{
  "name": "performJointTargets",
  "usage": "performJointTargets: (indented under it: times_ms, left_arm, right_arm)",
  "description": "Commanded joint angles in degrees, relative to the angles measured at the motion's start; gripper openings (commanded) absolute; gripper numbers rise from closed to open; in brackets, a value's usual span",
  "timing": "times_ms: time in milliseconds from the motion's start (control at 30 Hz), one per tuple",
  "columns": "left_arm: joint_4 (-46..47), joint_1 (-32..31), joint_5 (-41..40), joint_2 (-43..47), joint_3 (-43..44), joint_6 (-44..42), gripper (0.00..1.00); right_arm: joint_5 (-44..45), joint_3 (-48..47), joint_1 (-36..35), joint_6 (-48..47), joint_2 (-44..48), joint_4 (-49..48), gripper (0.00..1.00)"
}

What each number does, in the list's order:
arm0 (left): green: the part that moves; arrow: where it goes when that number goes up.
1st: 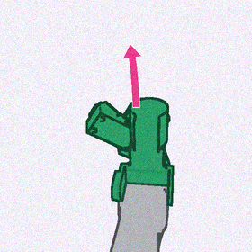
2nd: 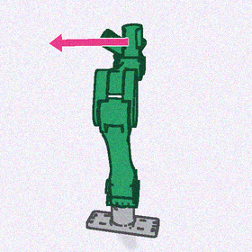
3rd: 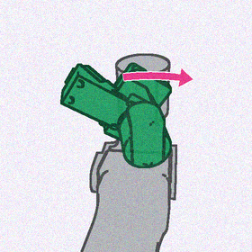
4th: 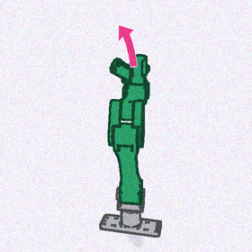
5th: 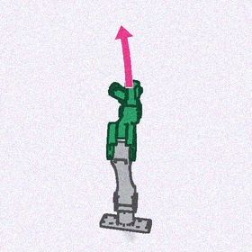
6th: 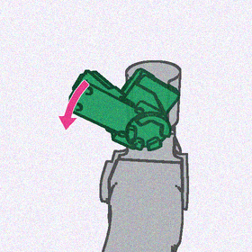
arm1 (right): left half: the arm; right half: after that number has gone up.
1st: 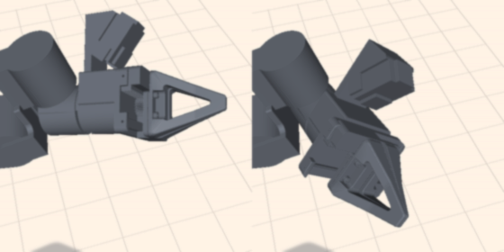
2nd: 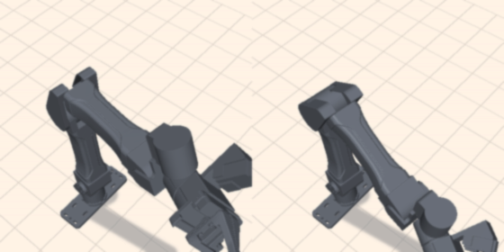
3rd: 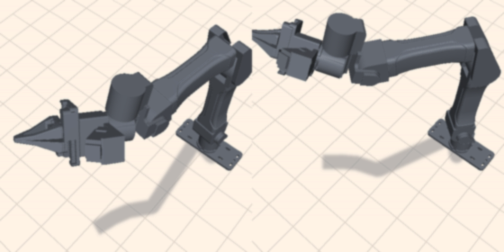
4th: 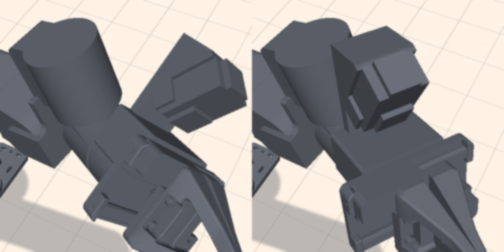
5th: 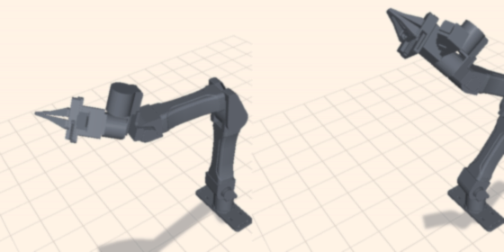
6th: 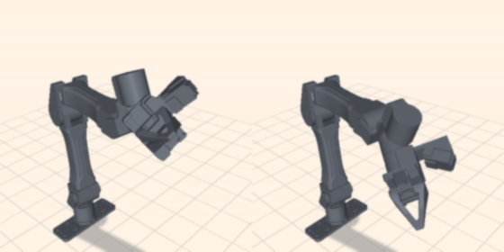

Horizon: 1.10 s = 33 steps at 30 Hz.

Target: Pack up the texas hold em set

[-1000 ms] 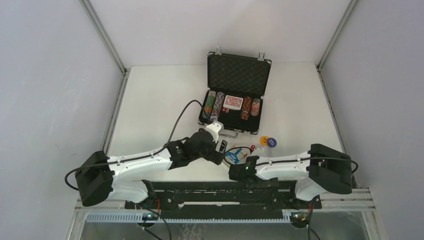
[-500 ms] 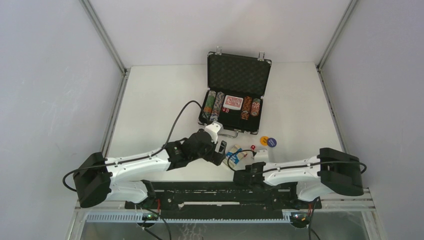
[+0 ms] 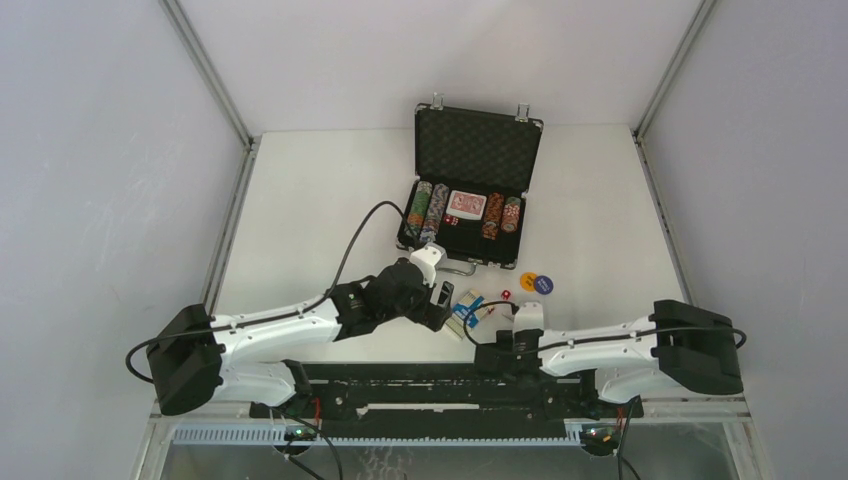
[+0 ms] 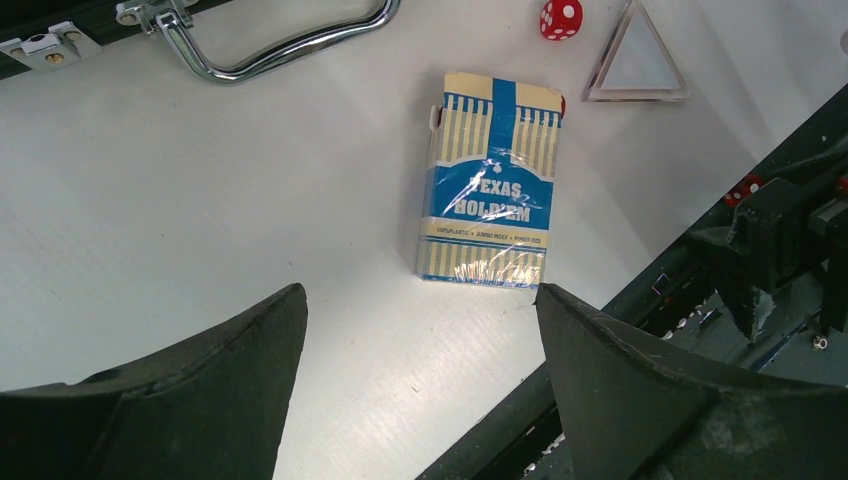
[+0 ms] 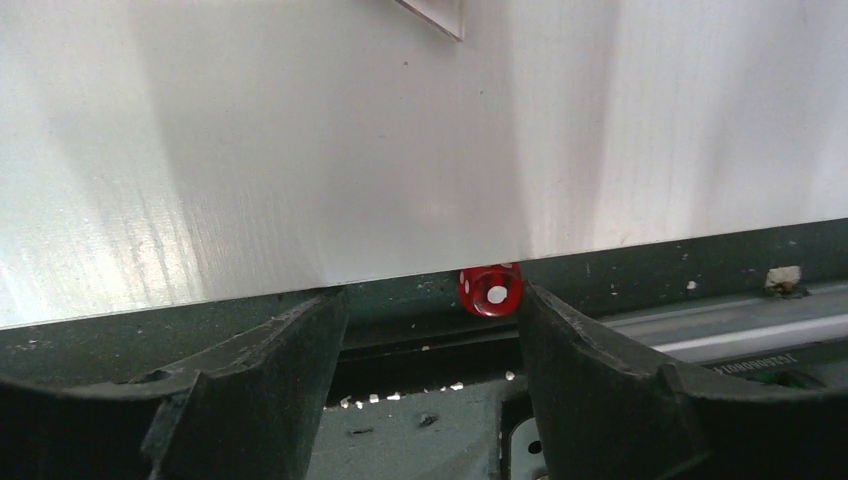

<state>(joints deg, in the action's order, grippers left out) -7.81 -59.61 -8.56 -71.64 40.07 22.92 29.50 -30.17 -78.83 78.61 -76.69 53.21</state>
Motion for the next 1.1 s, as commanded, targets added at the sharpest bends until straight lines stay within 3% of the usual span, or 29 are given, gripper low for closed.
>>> performJointTargets:
  times_ms: [0, 367, 567, 833, 1067]
  left_arm:
    - [2.2, -0.1, 0.8, -0.1, -0.1, -0.7, 0.89]
    - [2.2, -0.1, 1.0, -0.7, 0.1, -0.7, 0.89]
    - [2.2, -0.1, 0.9, -0.8, 0.2, -0.6, 0.89]
    - [2.1, -0.1, -0.2, -1.0, 0.2, -0.8, 0.89]
    - [2.2, 0.0, -0.4, -2.1, 0.5, -1.0, 0.89]
  right_arm:
    - [-5.5, 10.0, -0.2, 6.3, -2.5, -24.2, 0.77]
    - [-4.3, 10.1, -0.5, 6.8, -0.9, -22.6, 0.38]
    - [-2.5, 3.8, -0.7, 4.8, -2.7, -16.3, 0.25]
    - [3.7, -4.2, 0.3, 0.3, 5.7, -6.4, 0.19]
    - [4.2, -4.6, 8.9, -12.3, 14.3, -10.2, 0.18]
